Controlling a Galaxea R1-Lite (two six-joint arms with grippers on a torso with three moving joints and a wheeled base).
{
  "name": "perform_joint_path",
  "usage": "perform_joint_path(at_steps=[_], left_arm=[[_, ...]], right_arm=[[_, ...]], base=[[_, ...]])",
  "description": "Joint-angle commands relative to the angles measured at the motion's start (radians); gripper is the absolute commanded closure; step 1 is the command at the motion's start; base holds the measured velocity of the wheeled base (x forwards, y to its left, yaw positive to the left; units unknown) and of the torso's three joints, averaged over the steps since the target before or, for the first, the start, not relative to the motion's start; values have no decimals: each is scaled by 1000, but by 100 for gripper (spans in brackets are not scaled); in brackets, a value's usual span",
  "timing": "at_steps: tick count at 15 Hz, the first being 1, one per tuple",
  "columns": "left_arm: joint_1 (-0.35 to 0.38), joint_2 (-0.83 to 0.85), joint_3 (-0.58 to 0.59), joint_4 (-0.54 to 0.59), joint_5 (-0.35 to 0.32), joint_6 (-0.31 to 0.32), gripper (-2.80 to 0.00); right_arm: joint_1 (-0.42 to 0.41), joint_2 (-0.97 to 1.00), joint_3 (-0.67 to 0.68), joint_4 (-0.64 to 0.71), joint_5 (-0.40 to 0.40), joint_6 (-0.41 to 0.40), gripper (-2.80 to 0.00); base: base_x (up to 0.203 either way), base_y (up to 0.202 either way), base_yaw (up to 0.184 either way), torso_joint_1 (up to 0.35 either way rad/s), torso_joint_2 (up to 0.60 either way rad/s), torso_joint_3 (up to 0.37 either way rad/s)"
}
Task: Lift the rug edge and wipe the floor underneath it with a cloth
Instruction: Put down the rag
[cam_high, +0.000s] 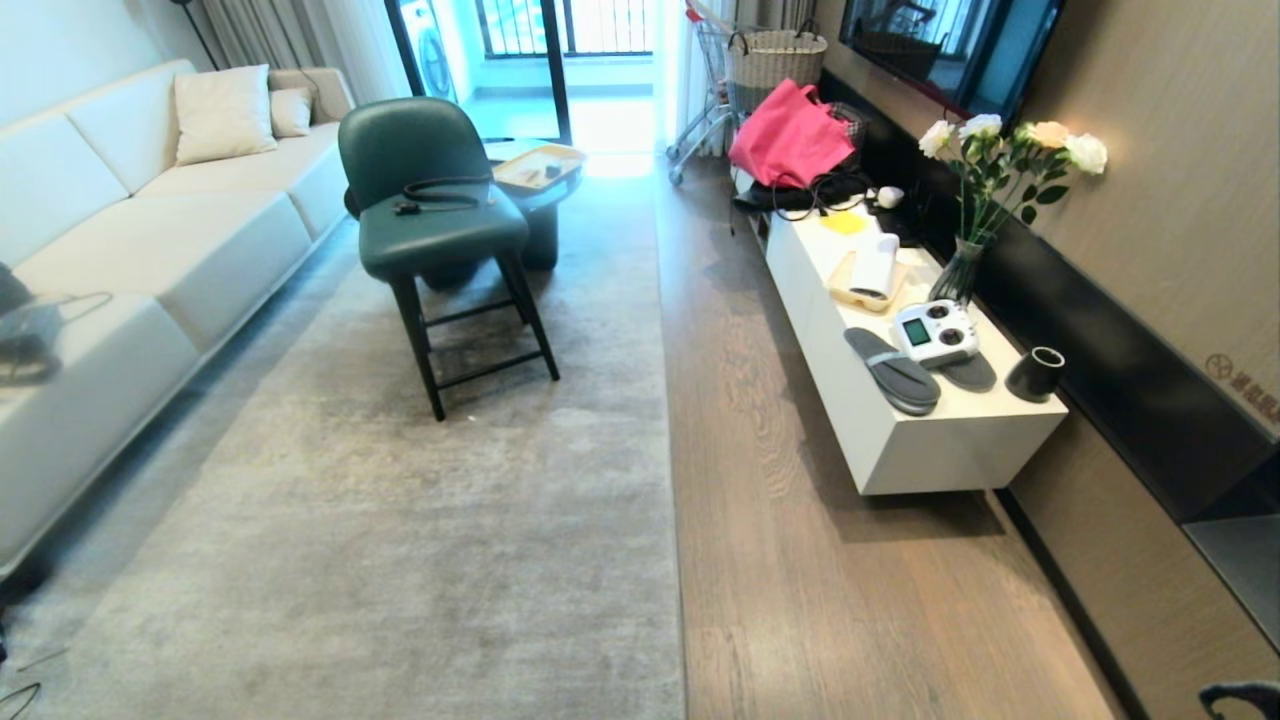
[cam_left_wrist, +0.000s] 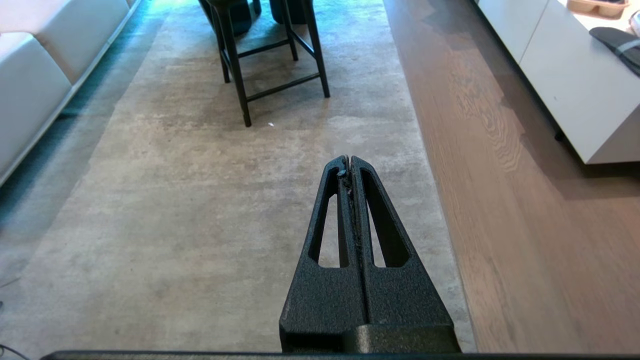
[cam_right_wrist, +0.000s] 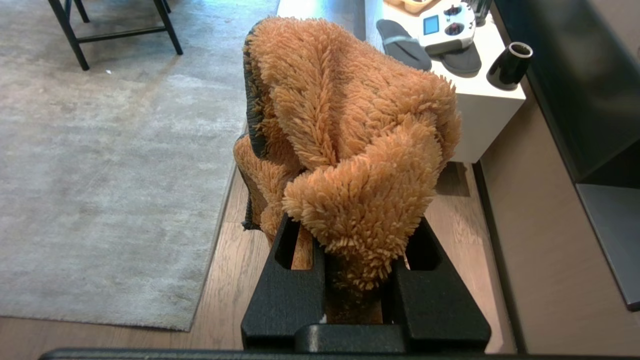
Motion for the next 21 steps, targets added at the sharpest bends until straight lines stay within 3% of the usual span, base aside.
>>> perform_joint_path(at_steps=[1, 10, 21], left_arm=[[0, 0, 0, 0, 0, 0, 0], [2, 0, 0, 0, 0, 0, 0], [0, 0, 0, 0, 0, 0, 0]], right_arm=[[0, 1, 0, 0, 1, -2, 0], [0, 1, 0, 0, 1, -1, 0], [0, 1, 0, 0, 1, 4, 0]], base=[[0, 0, 0, 202, -565, -354], [0, 0, 0, 202, -501, -308], [0, 0, 0, 101, -242, -136]])
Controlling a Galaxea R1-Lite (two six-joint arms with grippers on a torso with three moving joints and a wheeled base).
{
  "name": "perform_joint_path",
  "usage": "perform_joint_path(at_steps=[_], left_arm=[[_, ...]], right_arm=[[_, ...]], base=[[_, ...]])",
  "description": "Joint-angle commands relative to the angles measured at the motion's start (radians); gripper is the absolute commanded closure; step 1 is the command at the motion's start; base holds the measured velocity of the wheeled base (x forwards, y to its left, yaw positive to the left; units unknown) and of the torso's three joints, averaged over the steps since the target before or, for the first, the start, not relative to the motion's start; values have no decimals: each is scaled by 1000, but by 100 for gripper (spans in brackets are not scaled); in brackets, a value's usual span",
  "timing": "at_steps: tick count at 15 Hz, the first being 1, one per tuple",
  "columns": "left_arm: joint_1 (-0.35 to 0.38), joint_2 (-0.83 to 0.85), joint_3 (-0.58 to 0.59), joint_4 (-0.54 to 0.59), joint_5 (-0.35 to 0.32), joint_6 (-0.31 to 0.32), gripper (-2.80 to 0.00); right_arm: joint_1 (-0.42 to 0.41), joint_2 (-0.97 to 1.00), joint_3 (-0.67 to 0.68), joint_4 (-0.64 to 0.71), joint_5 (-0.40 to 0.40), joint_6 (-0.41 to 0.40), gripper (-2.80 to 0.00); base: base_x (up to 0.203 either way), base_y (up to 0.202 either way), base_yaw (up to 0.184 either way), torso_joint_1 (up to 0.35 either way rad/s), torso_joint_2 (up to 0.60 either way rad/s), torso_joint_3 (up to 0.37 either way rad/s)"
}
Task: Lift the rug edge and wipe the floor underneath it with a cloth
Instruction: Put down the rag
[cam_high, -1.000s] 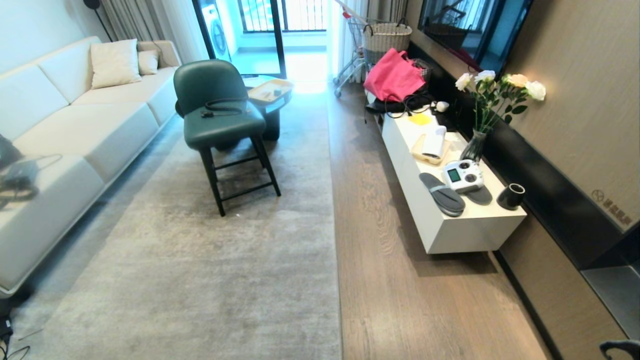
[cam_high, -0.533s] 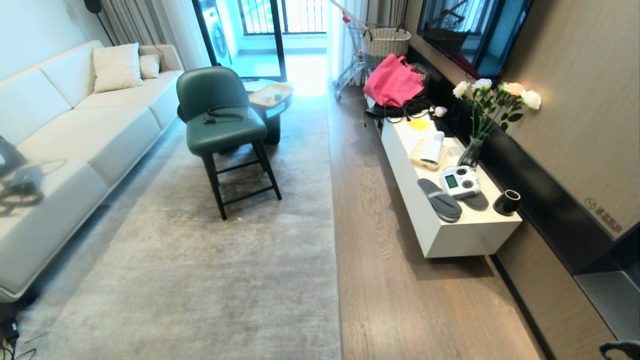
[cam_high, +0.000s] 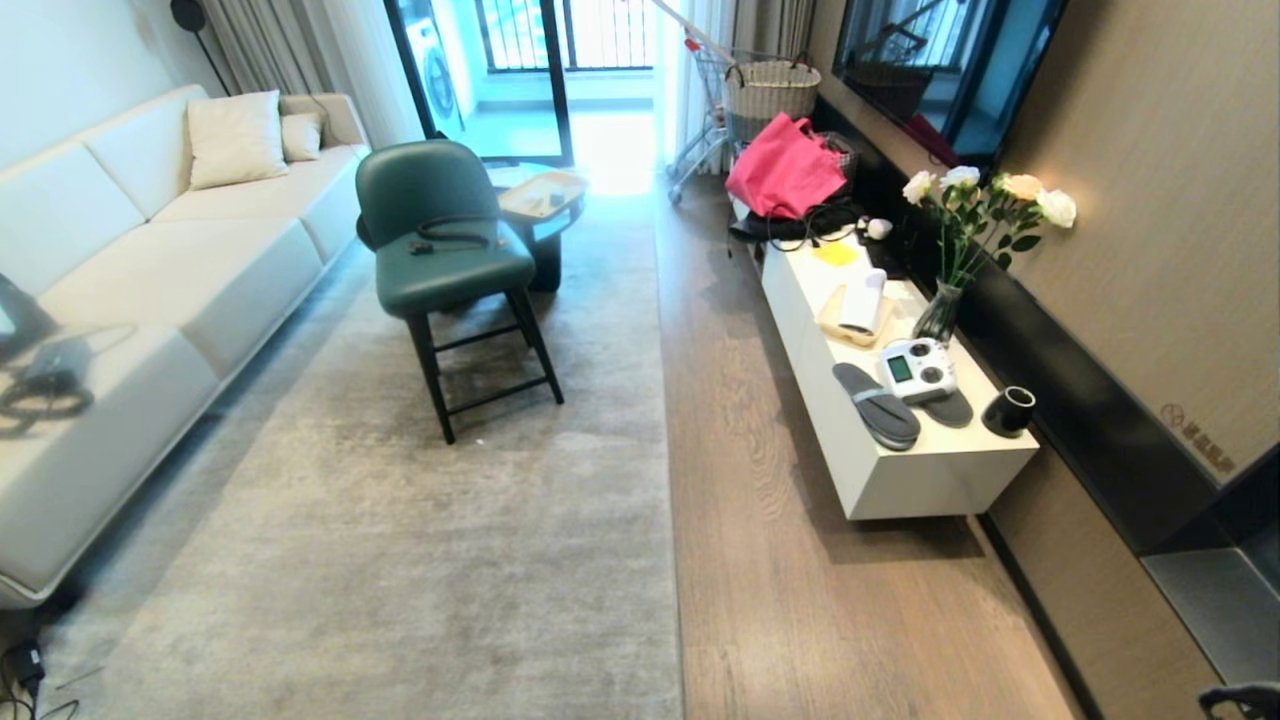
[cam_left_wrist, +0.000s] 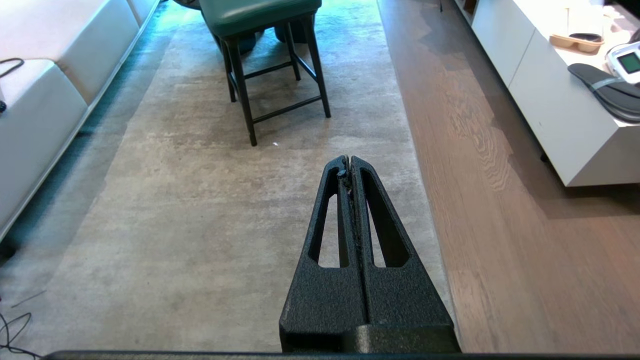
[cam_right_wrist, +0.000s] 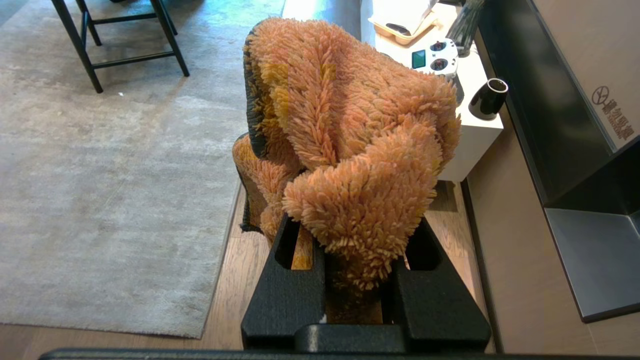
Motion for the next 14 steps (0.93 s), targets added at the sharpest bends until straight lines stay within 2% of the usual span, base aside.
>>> perform_joint_path(at_steps=[1, 14], left_arm=[[0, 0, 0, 0, 0, 0, 0], [0, 0, 0, 0, 1, 0, 0]], right_arm=[[0, 1, 0, 0, 1, -1, 0], [0, 1, 0, 0, 1, -1, 0]], base=[[0, 0, 0, 0, 0, 0], [0, 0, 0, 0, 0, 0]])
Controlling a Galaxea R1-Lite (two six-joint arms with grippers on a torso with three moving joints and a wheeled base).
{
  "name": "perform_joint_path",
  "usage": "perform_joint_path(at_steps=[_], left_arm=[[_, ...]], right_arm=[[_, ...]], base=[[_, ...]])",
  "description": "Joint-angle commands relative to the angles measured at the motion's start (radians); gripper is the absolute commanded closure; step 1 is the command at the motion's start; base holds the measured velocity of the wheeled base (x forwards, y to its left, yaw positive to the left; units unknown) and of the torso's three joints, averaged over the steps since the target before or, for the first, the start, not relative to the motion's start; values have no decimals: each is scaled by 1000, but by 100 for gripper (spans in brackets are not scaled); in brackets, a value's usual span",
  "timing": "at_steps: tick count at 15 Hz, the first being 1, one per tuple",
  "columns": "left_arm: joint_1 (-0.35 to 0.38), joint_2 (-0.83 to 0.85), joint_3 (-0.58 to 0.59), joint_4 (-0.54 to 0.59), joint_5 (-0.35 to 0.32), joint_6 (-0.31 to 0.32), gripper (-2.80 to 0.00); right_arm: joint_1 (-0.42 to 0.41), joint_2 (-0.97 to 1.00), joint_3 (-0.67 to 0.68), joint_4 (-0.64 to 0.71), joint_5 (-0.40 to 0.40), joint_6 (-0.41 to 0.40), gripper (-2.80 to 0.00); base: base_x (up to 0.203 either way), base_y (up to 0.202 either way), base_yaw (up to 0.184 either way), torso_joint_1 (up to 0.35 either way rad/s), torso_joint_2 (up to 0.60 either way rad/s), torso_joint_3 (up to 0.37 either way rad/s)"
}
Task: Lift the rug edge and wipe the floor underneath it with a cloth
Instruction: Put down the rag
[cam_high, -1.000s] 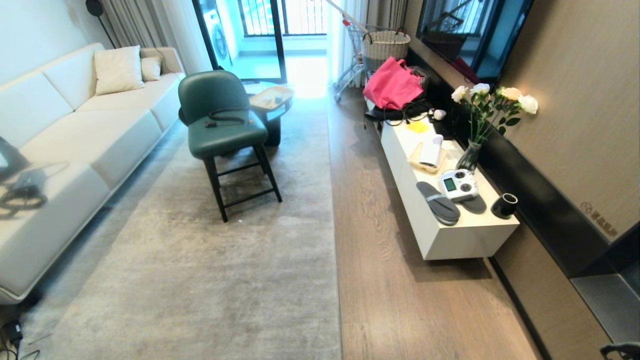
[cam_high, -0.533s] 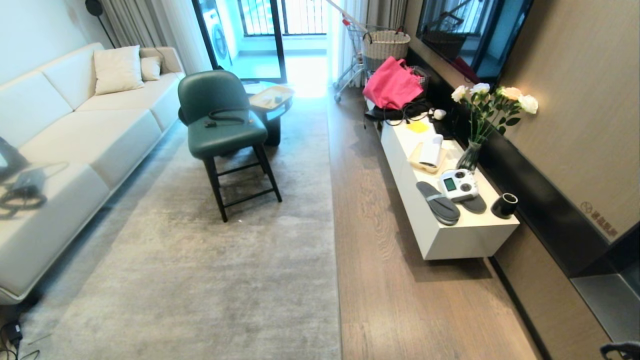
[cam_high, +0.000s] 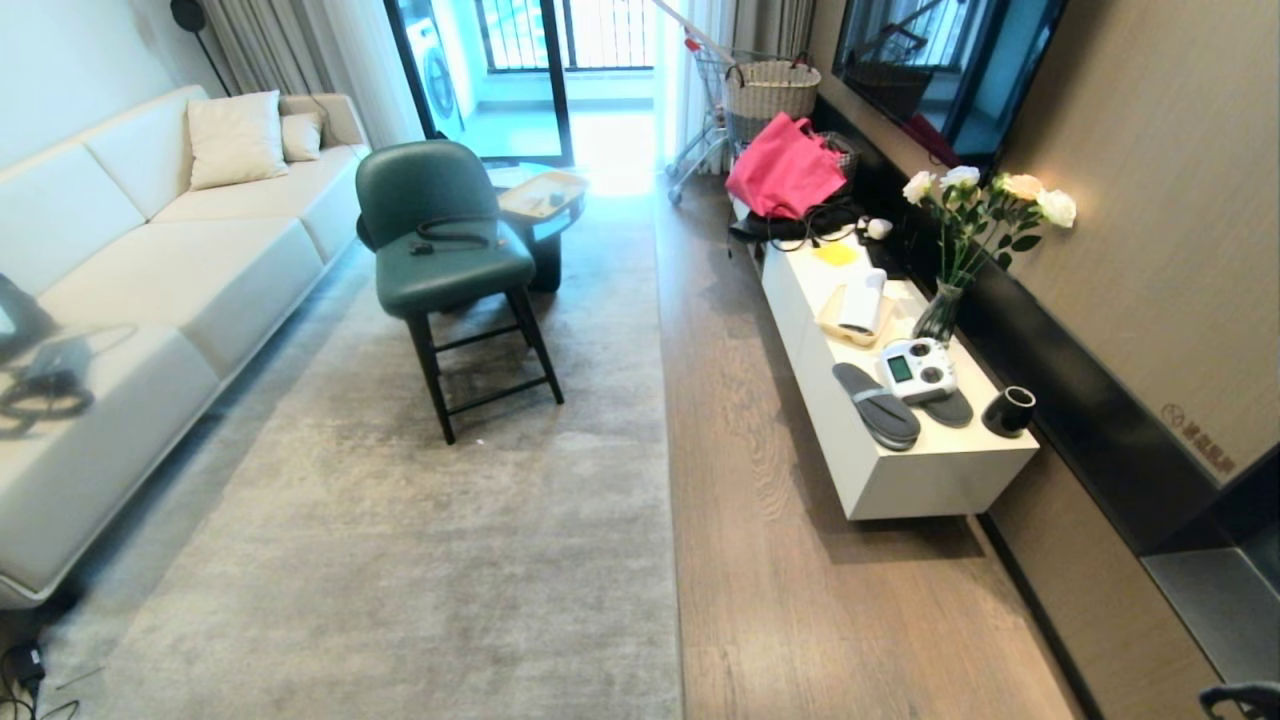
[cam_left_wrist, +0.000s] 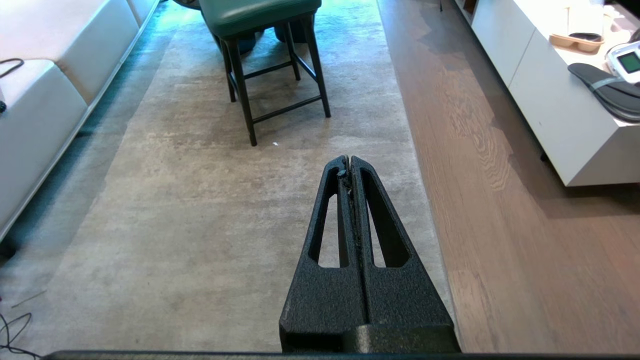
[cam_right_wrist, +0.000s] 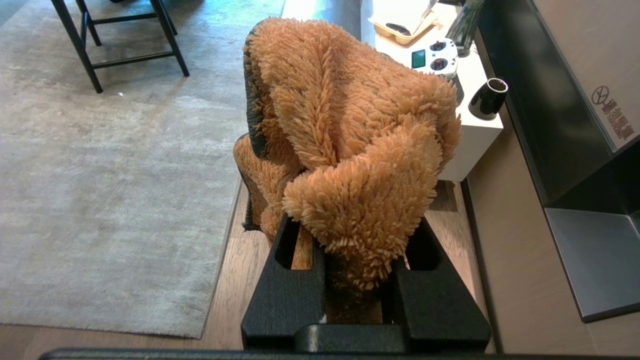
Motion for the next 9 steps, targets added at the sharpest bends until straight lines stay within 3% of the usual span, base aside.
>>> perform_joint_path(at_steps=[1, 9], left_arm=[[0, 0, 0, 0, 0, 0, 0], [0, 0, 0, 0, 0, 0, 0]], right_arm=[[0, 1, 0, 0, 1, -1, 0], [0, 1, 0, 0, 1, -1, 0]], base=[[0, 0, 0, 0, 0, 0], [0, 0, 0, 0, 0, 0]])
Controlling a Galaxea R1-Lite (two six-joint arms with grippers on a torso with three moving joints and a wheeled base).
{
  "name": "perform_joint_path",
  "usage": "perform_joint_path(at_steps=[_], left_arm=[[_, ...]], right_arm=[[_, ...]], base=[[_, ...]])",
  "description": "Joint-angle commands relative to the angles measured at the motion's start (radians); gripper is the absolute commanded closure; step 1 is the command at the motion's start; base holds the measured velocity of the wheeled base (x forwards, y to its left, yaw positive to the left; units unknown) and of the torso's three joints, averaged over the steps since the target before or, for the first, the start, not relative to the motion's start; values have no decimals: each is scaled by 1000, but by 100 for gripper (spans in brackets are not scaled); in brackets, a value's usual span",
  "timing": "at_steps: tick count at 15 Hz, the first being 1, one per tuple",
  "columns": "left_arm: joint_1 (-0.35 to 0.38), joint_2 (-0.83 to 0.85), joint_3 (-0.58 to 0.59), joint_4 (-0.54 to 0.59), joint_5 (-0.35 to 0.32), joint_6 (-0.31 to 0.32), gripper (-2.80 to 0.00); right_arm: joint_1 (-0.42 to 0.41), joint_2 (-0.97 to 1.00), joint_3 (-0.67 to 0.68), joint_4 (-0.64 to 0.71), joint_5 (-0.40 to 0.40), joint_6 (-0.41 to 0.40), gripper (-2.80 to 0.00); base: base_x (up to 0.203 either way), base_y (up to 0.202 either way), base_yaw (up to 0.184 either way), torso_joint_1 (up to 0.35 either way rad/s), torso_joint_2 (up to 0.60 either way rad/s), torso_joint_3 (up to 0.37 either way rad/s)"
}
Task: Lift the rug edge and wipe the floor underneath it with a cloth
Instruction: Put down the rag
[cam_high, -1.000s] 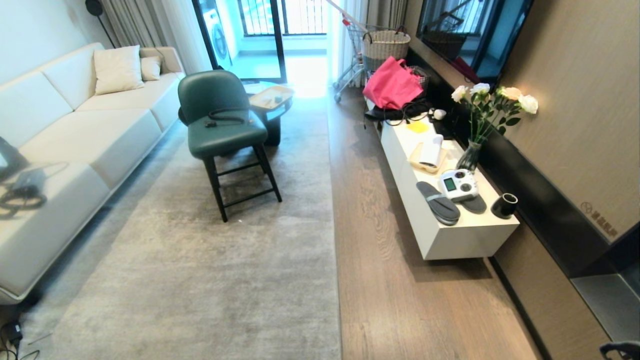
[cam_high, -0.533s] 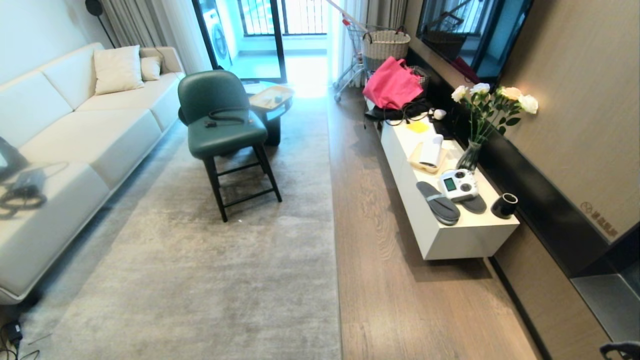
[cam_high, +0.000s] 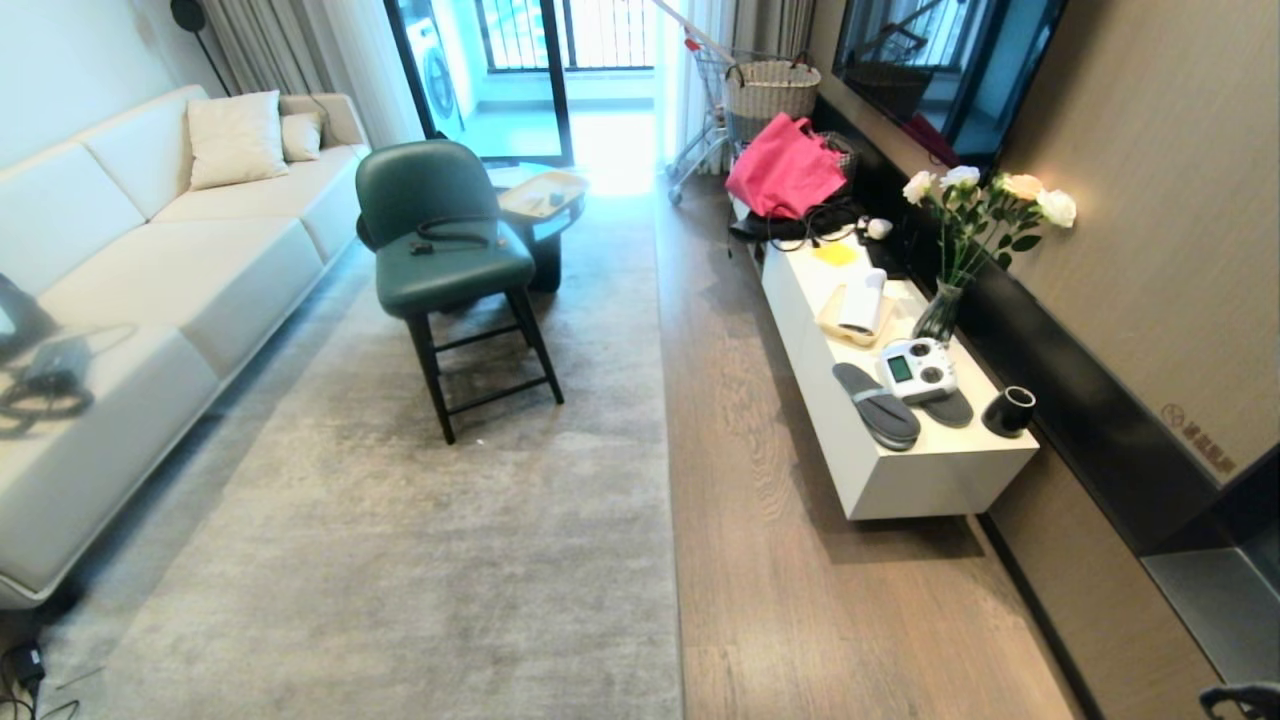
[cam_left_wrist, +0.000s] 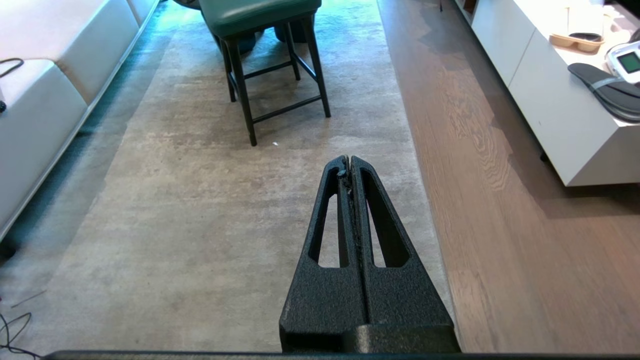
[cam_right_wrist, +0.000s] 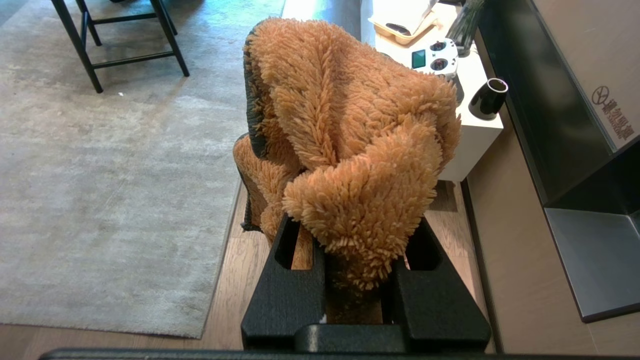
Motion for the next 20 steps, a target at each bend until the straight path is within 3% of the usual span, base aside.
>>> perform_joint_path(at_steps=[1, 20], left_arm=[[0, 0, 0, 0, 0, 0, 0], [0, 0, 0, 0, 2, 0, 0]], right_arm=[[0, 1, 0, 0, 1, -1, 0], [0, 1, 0, 0, 1, -1, 0]], base=[[0, 0, 0, 0, 0, 0], [0, 0, 0, 0, 0, 0]])
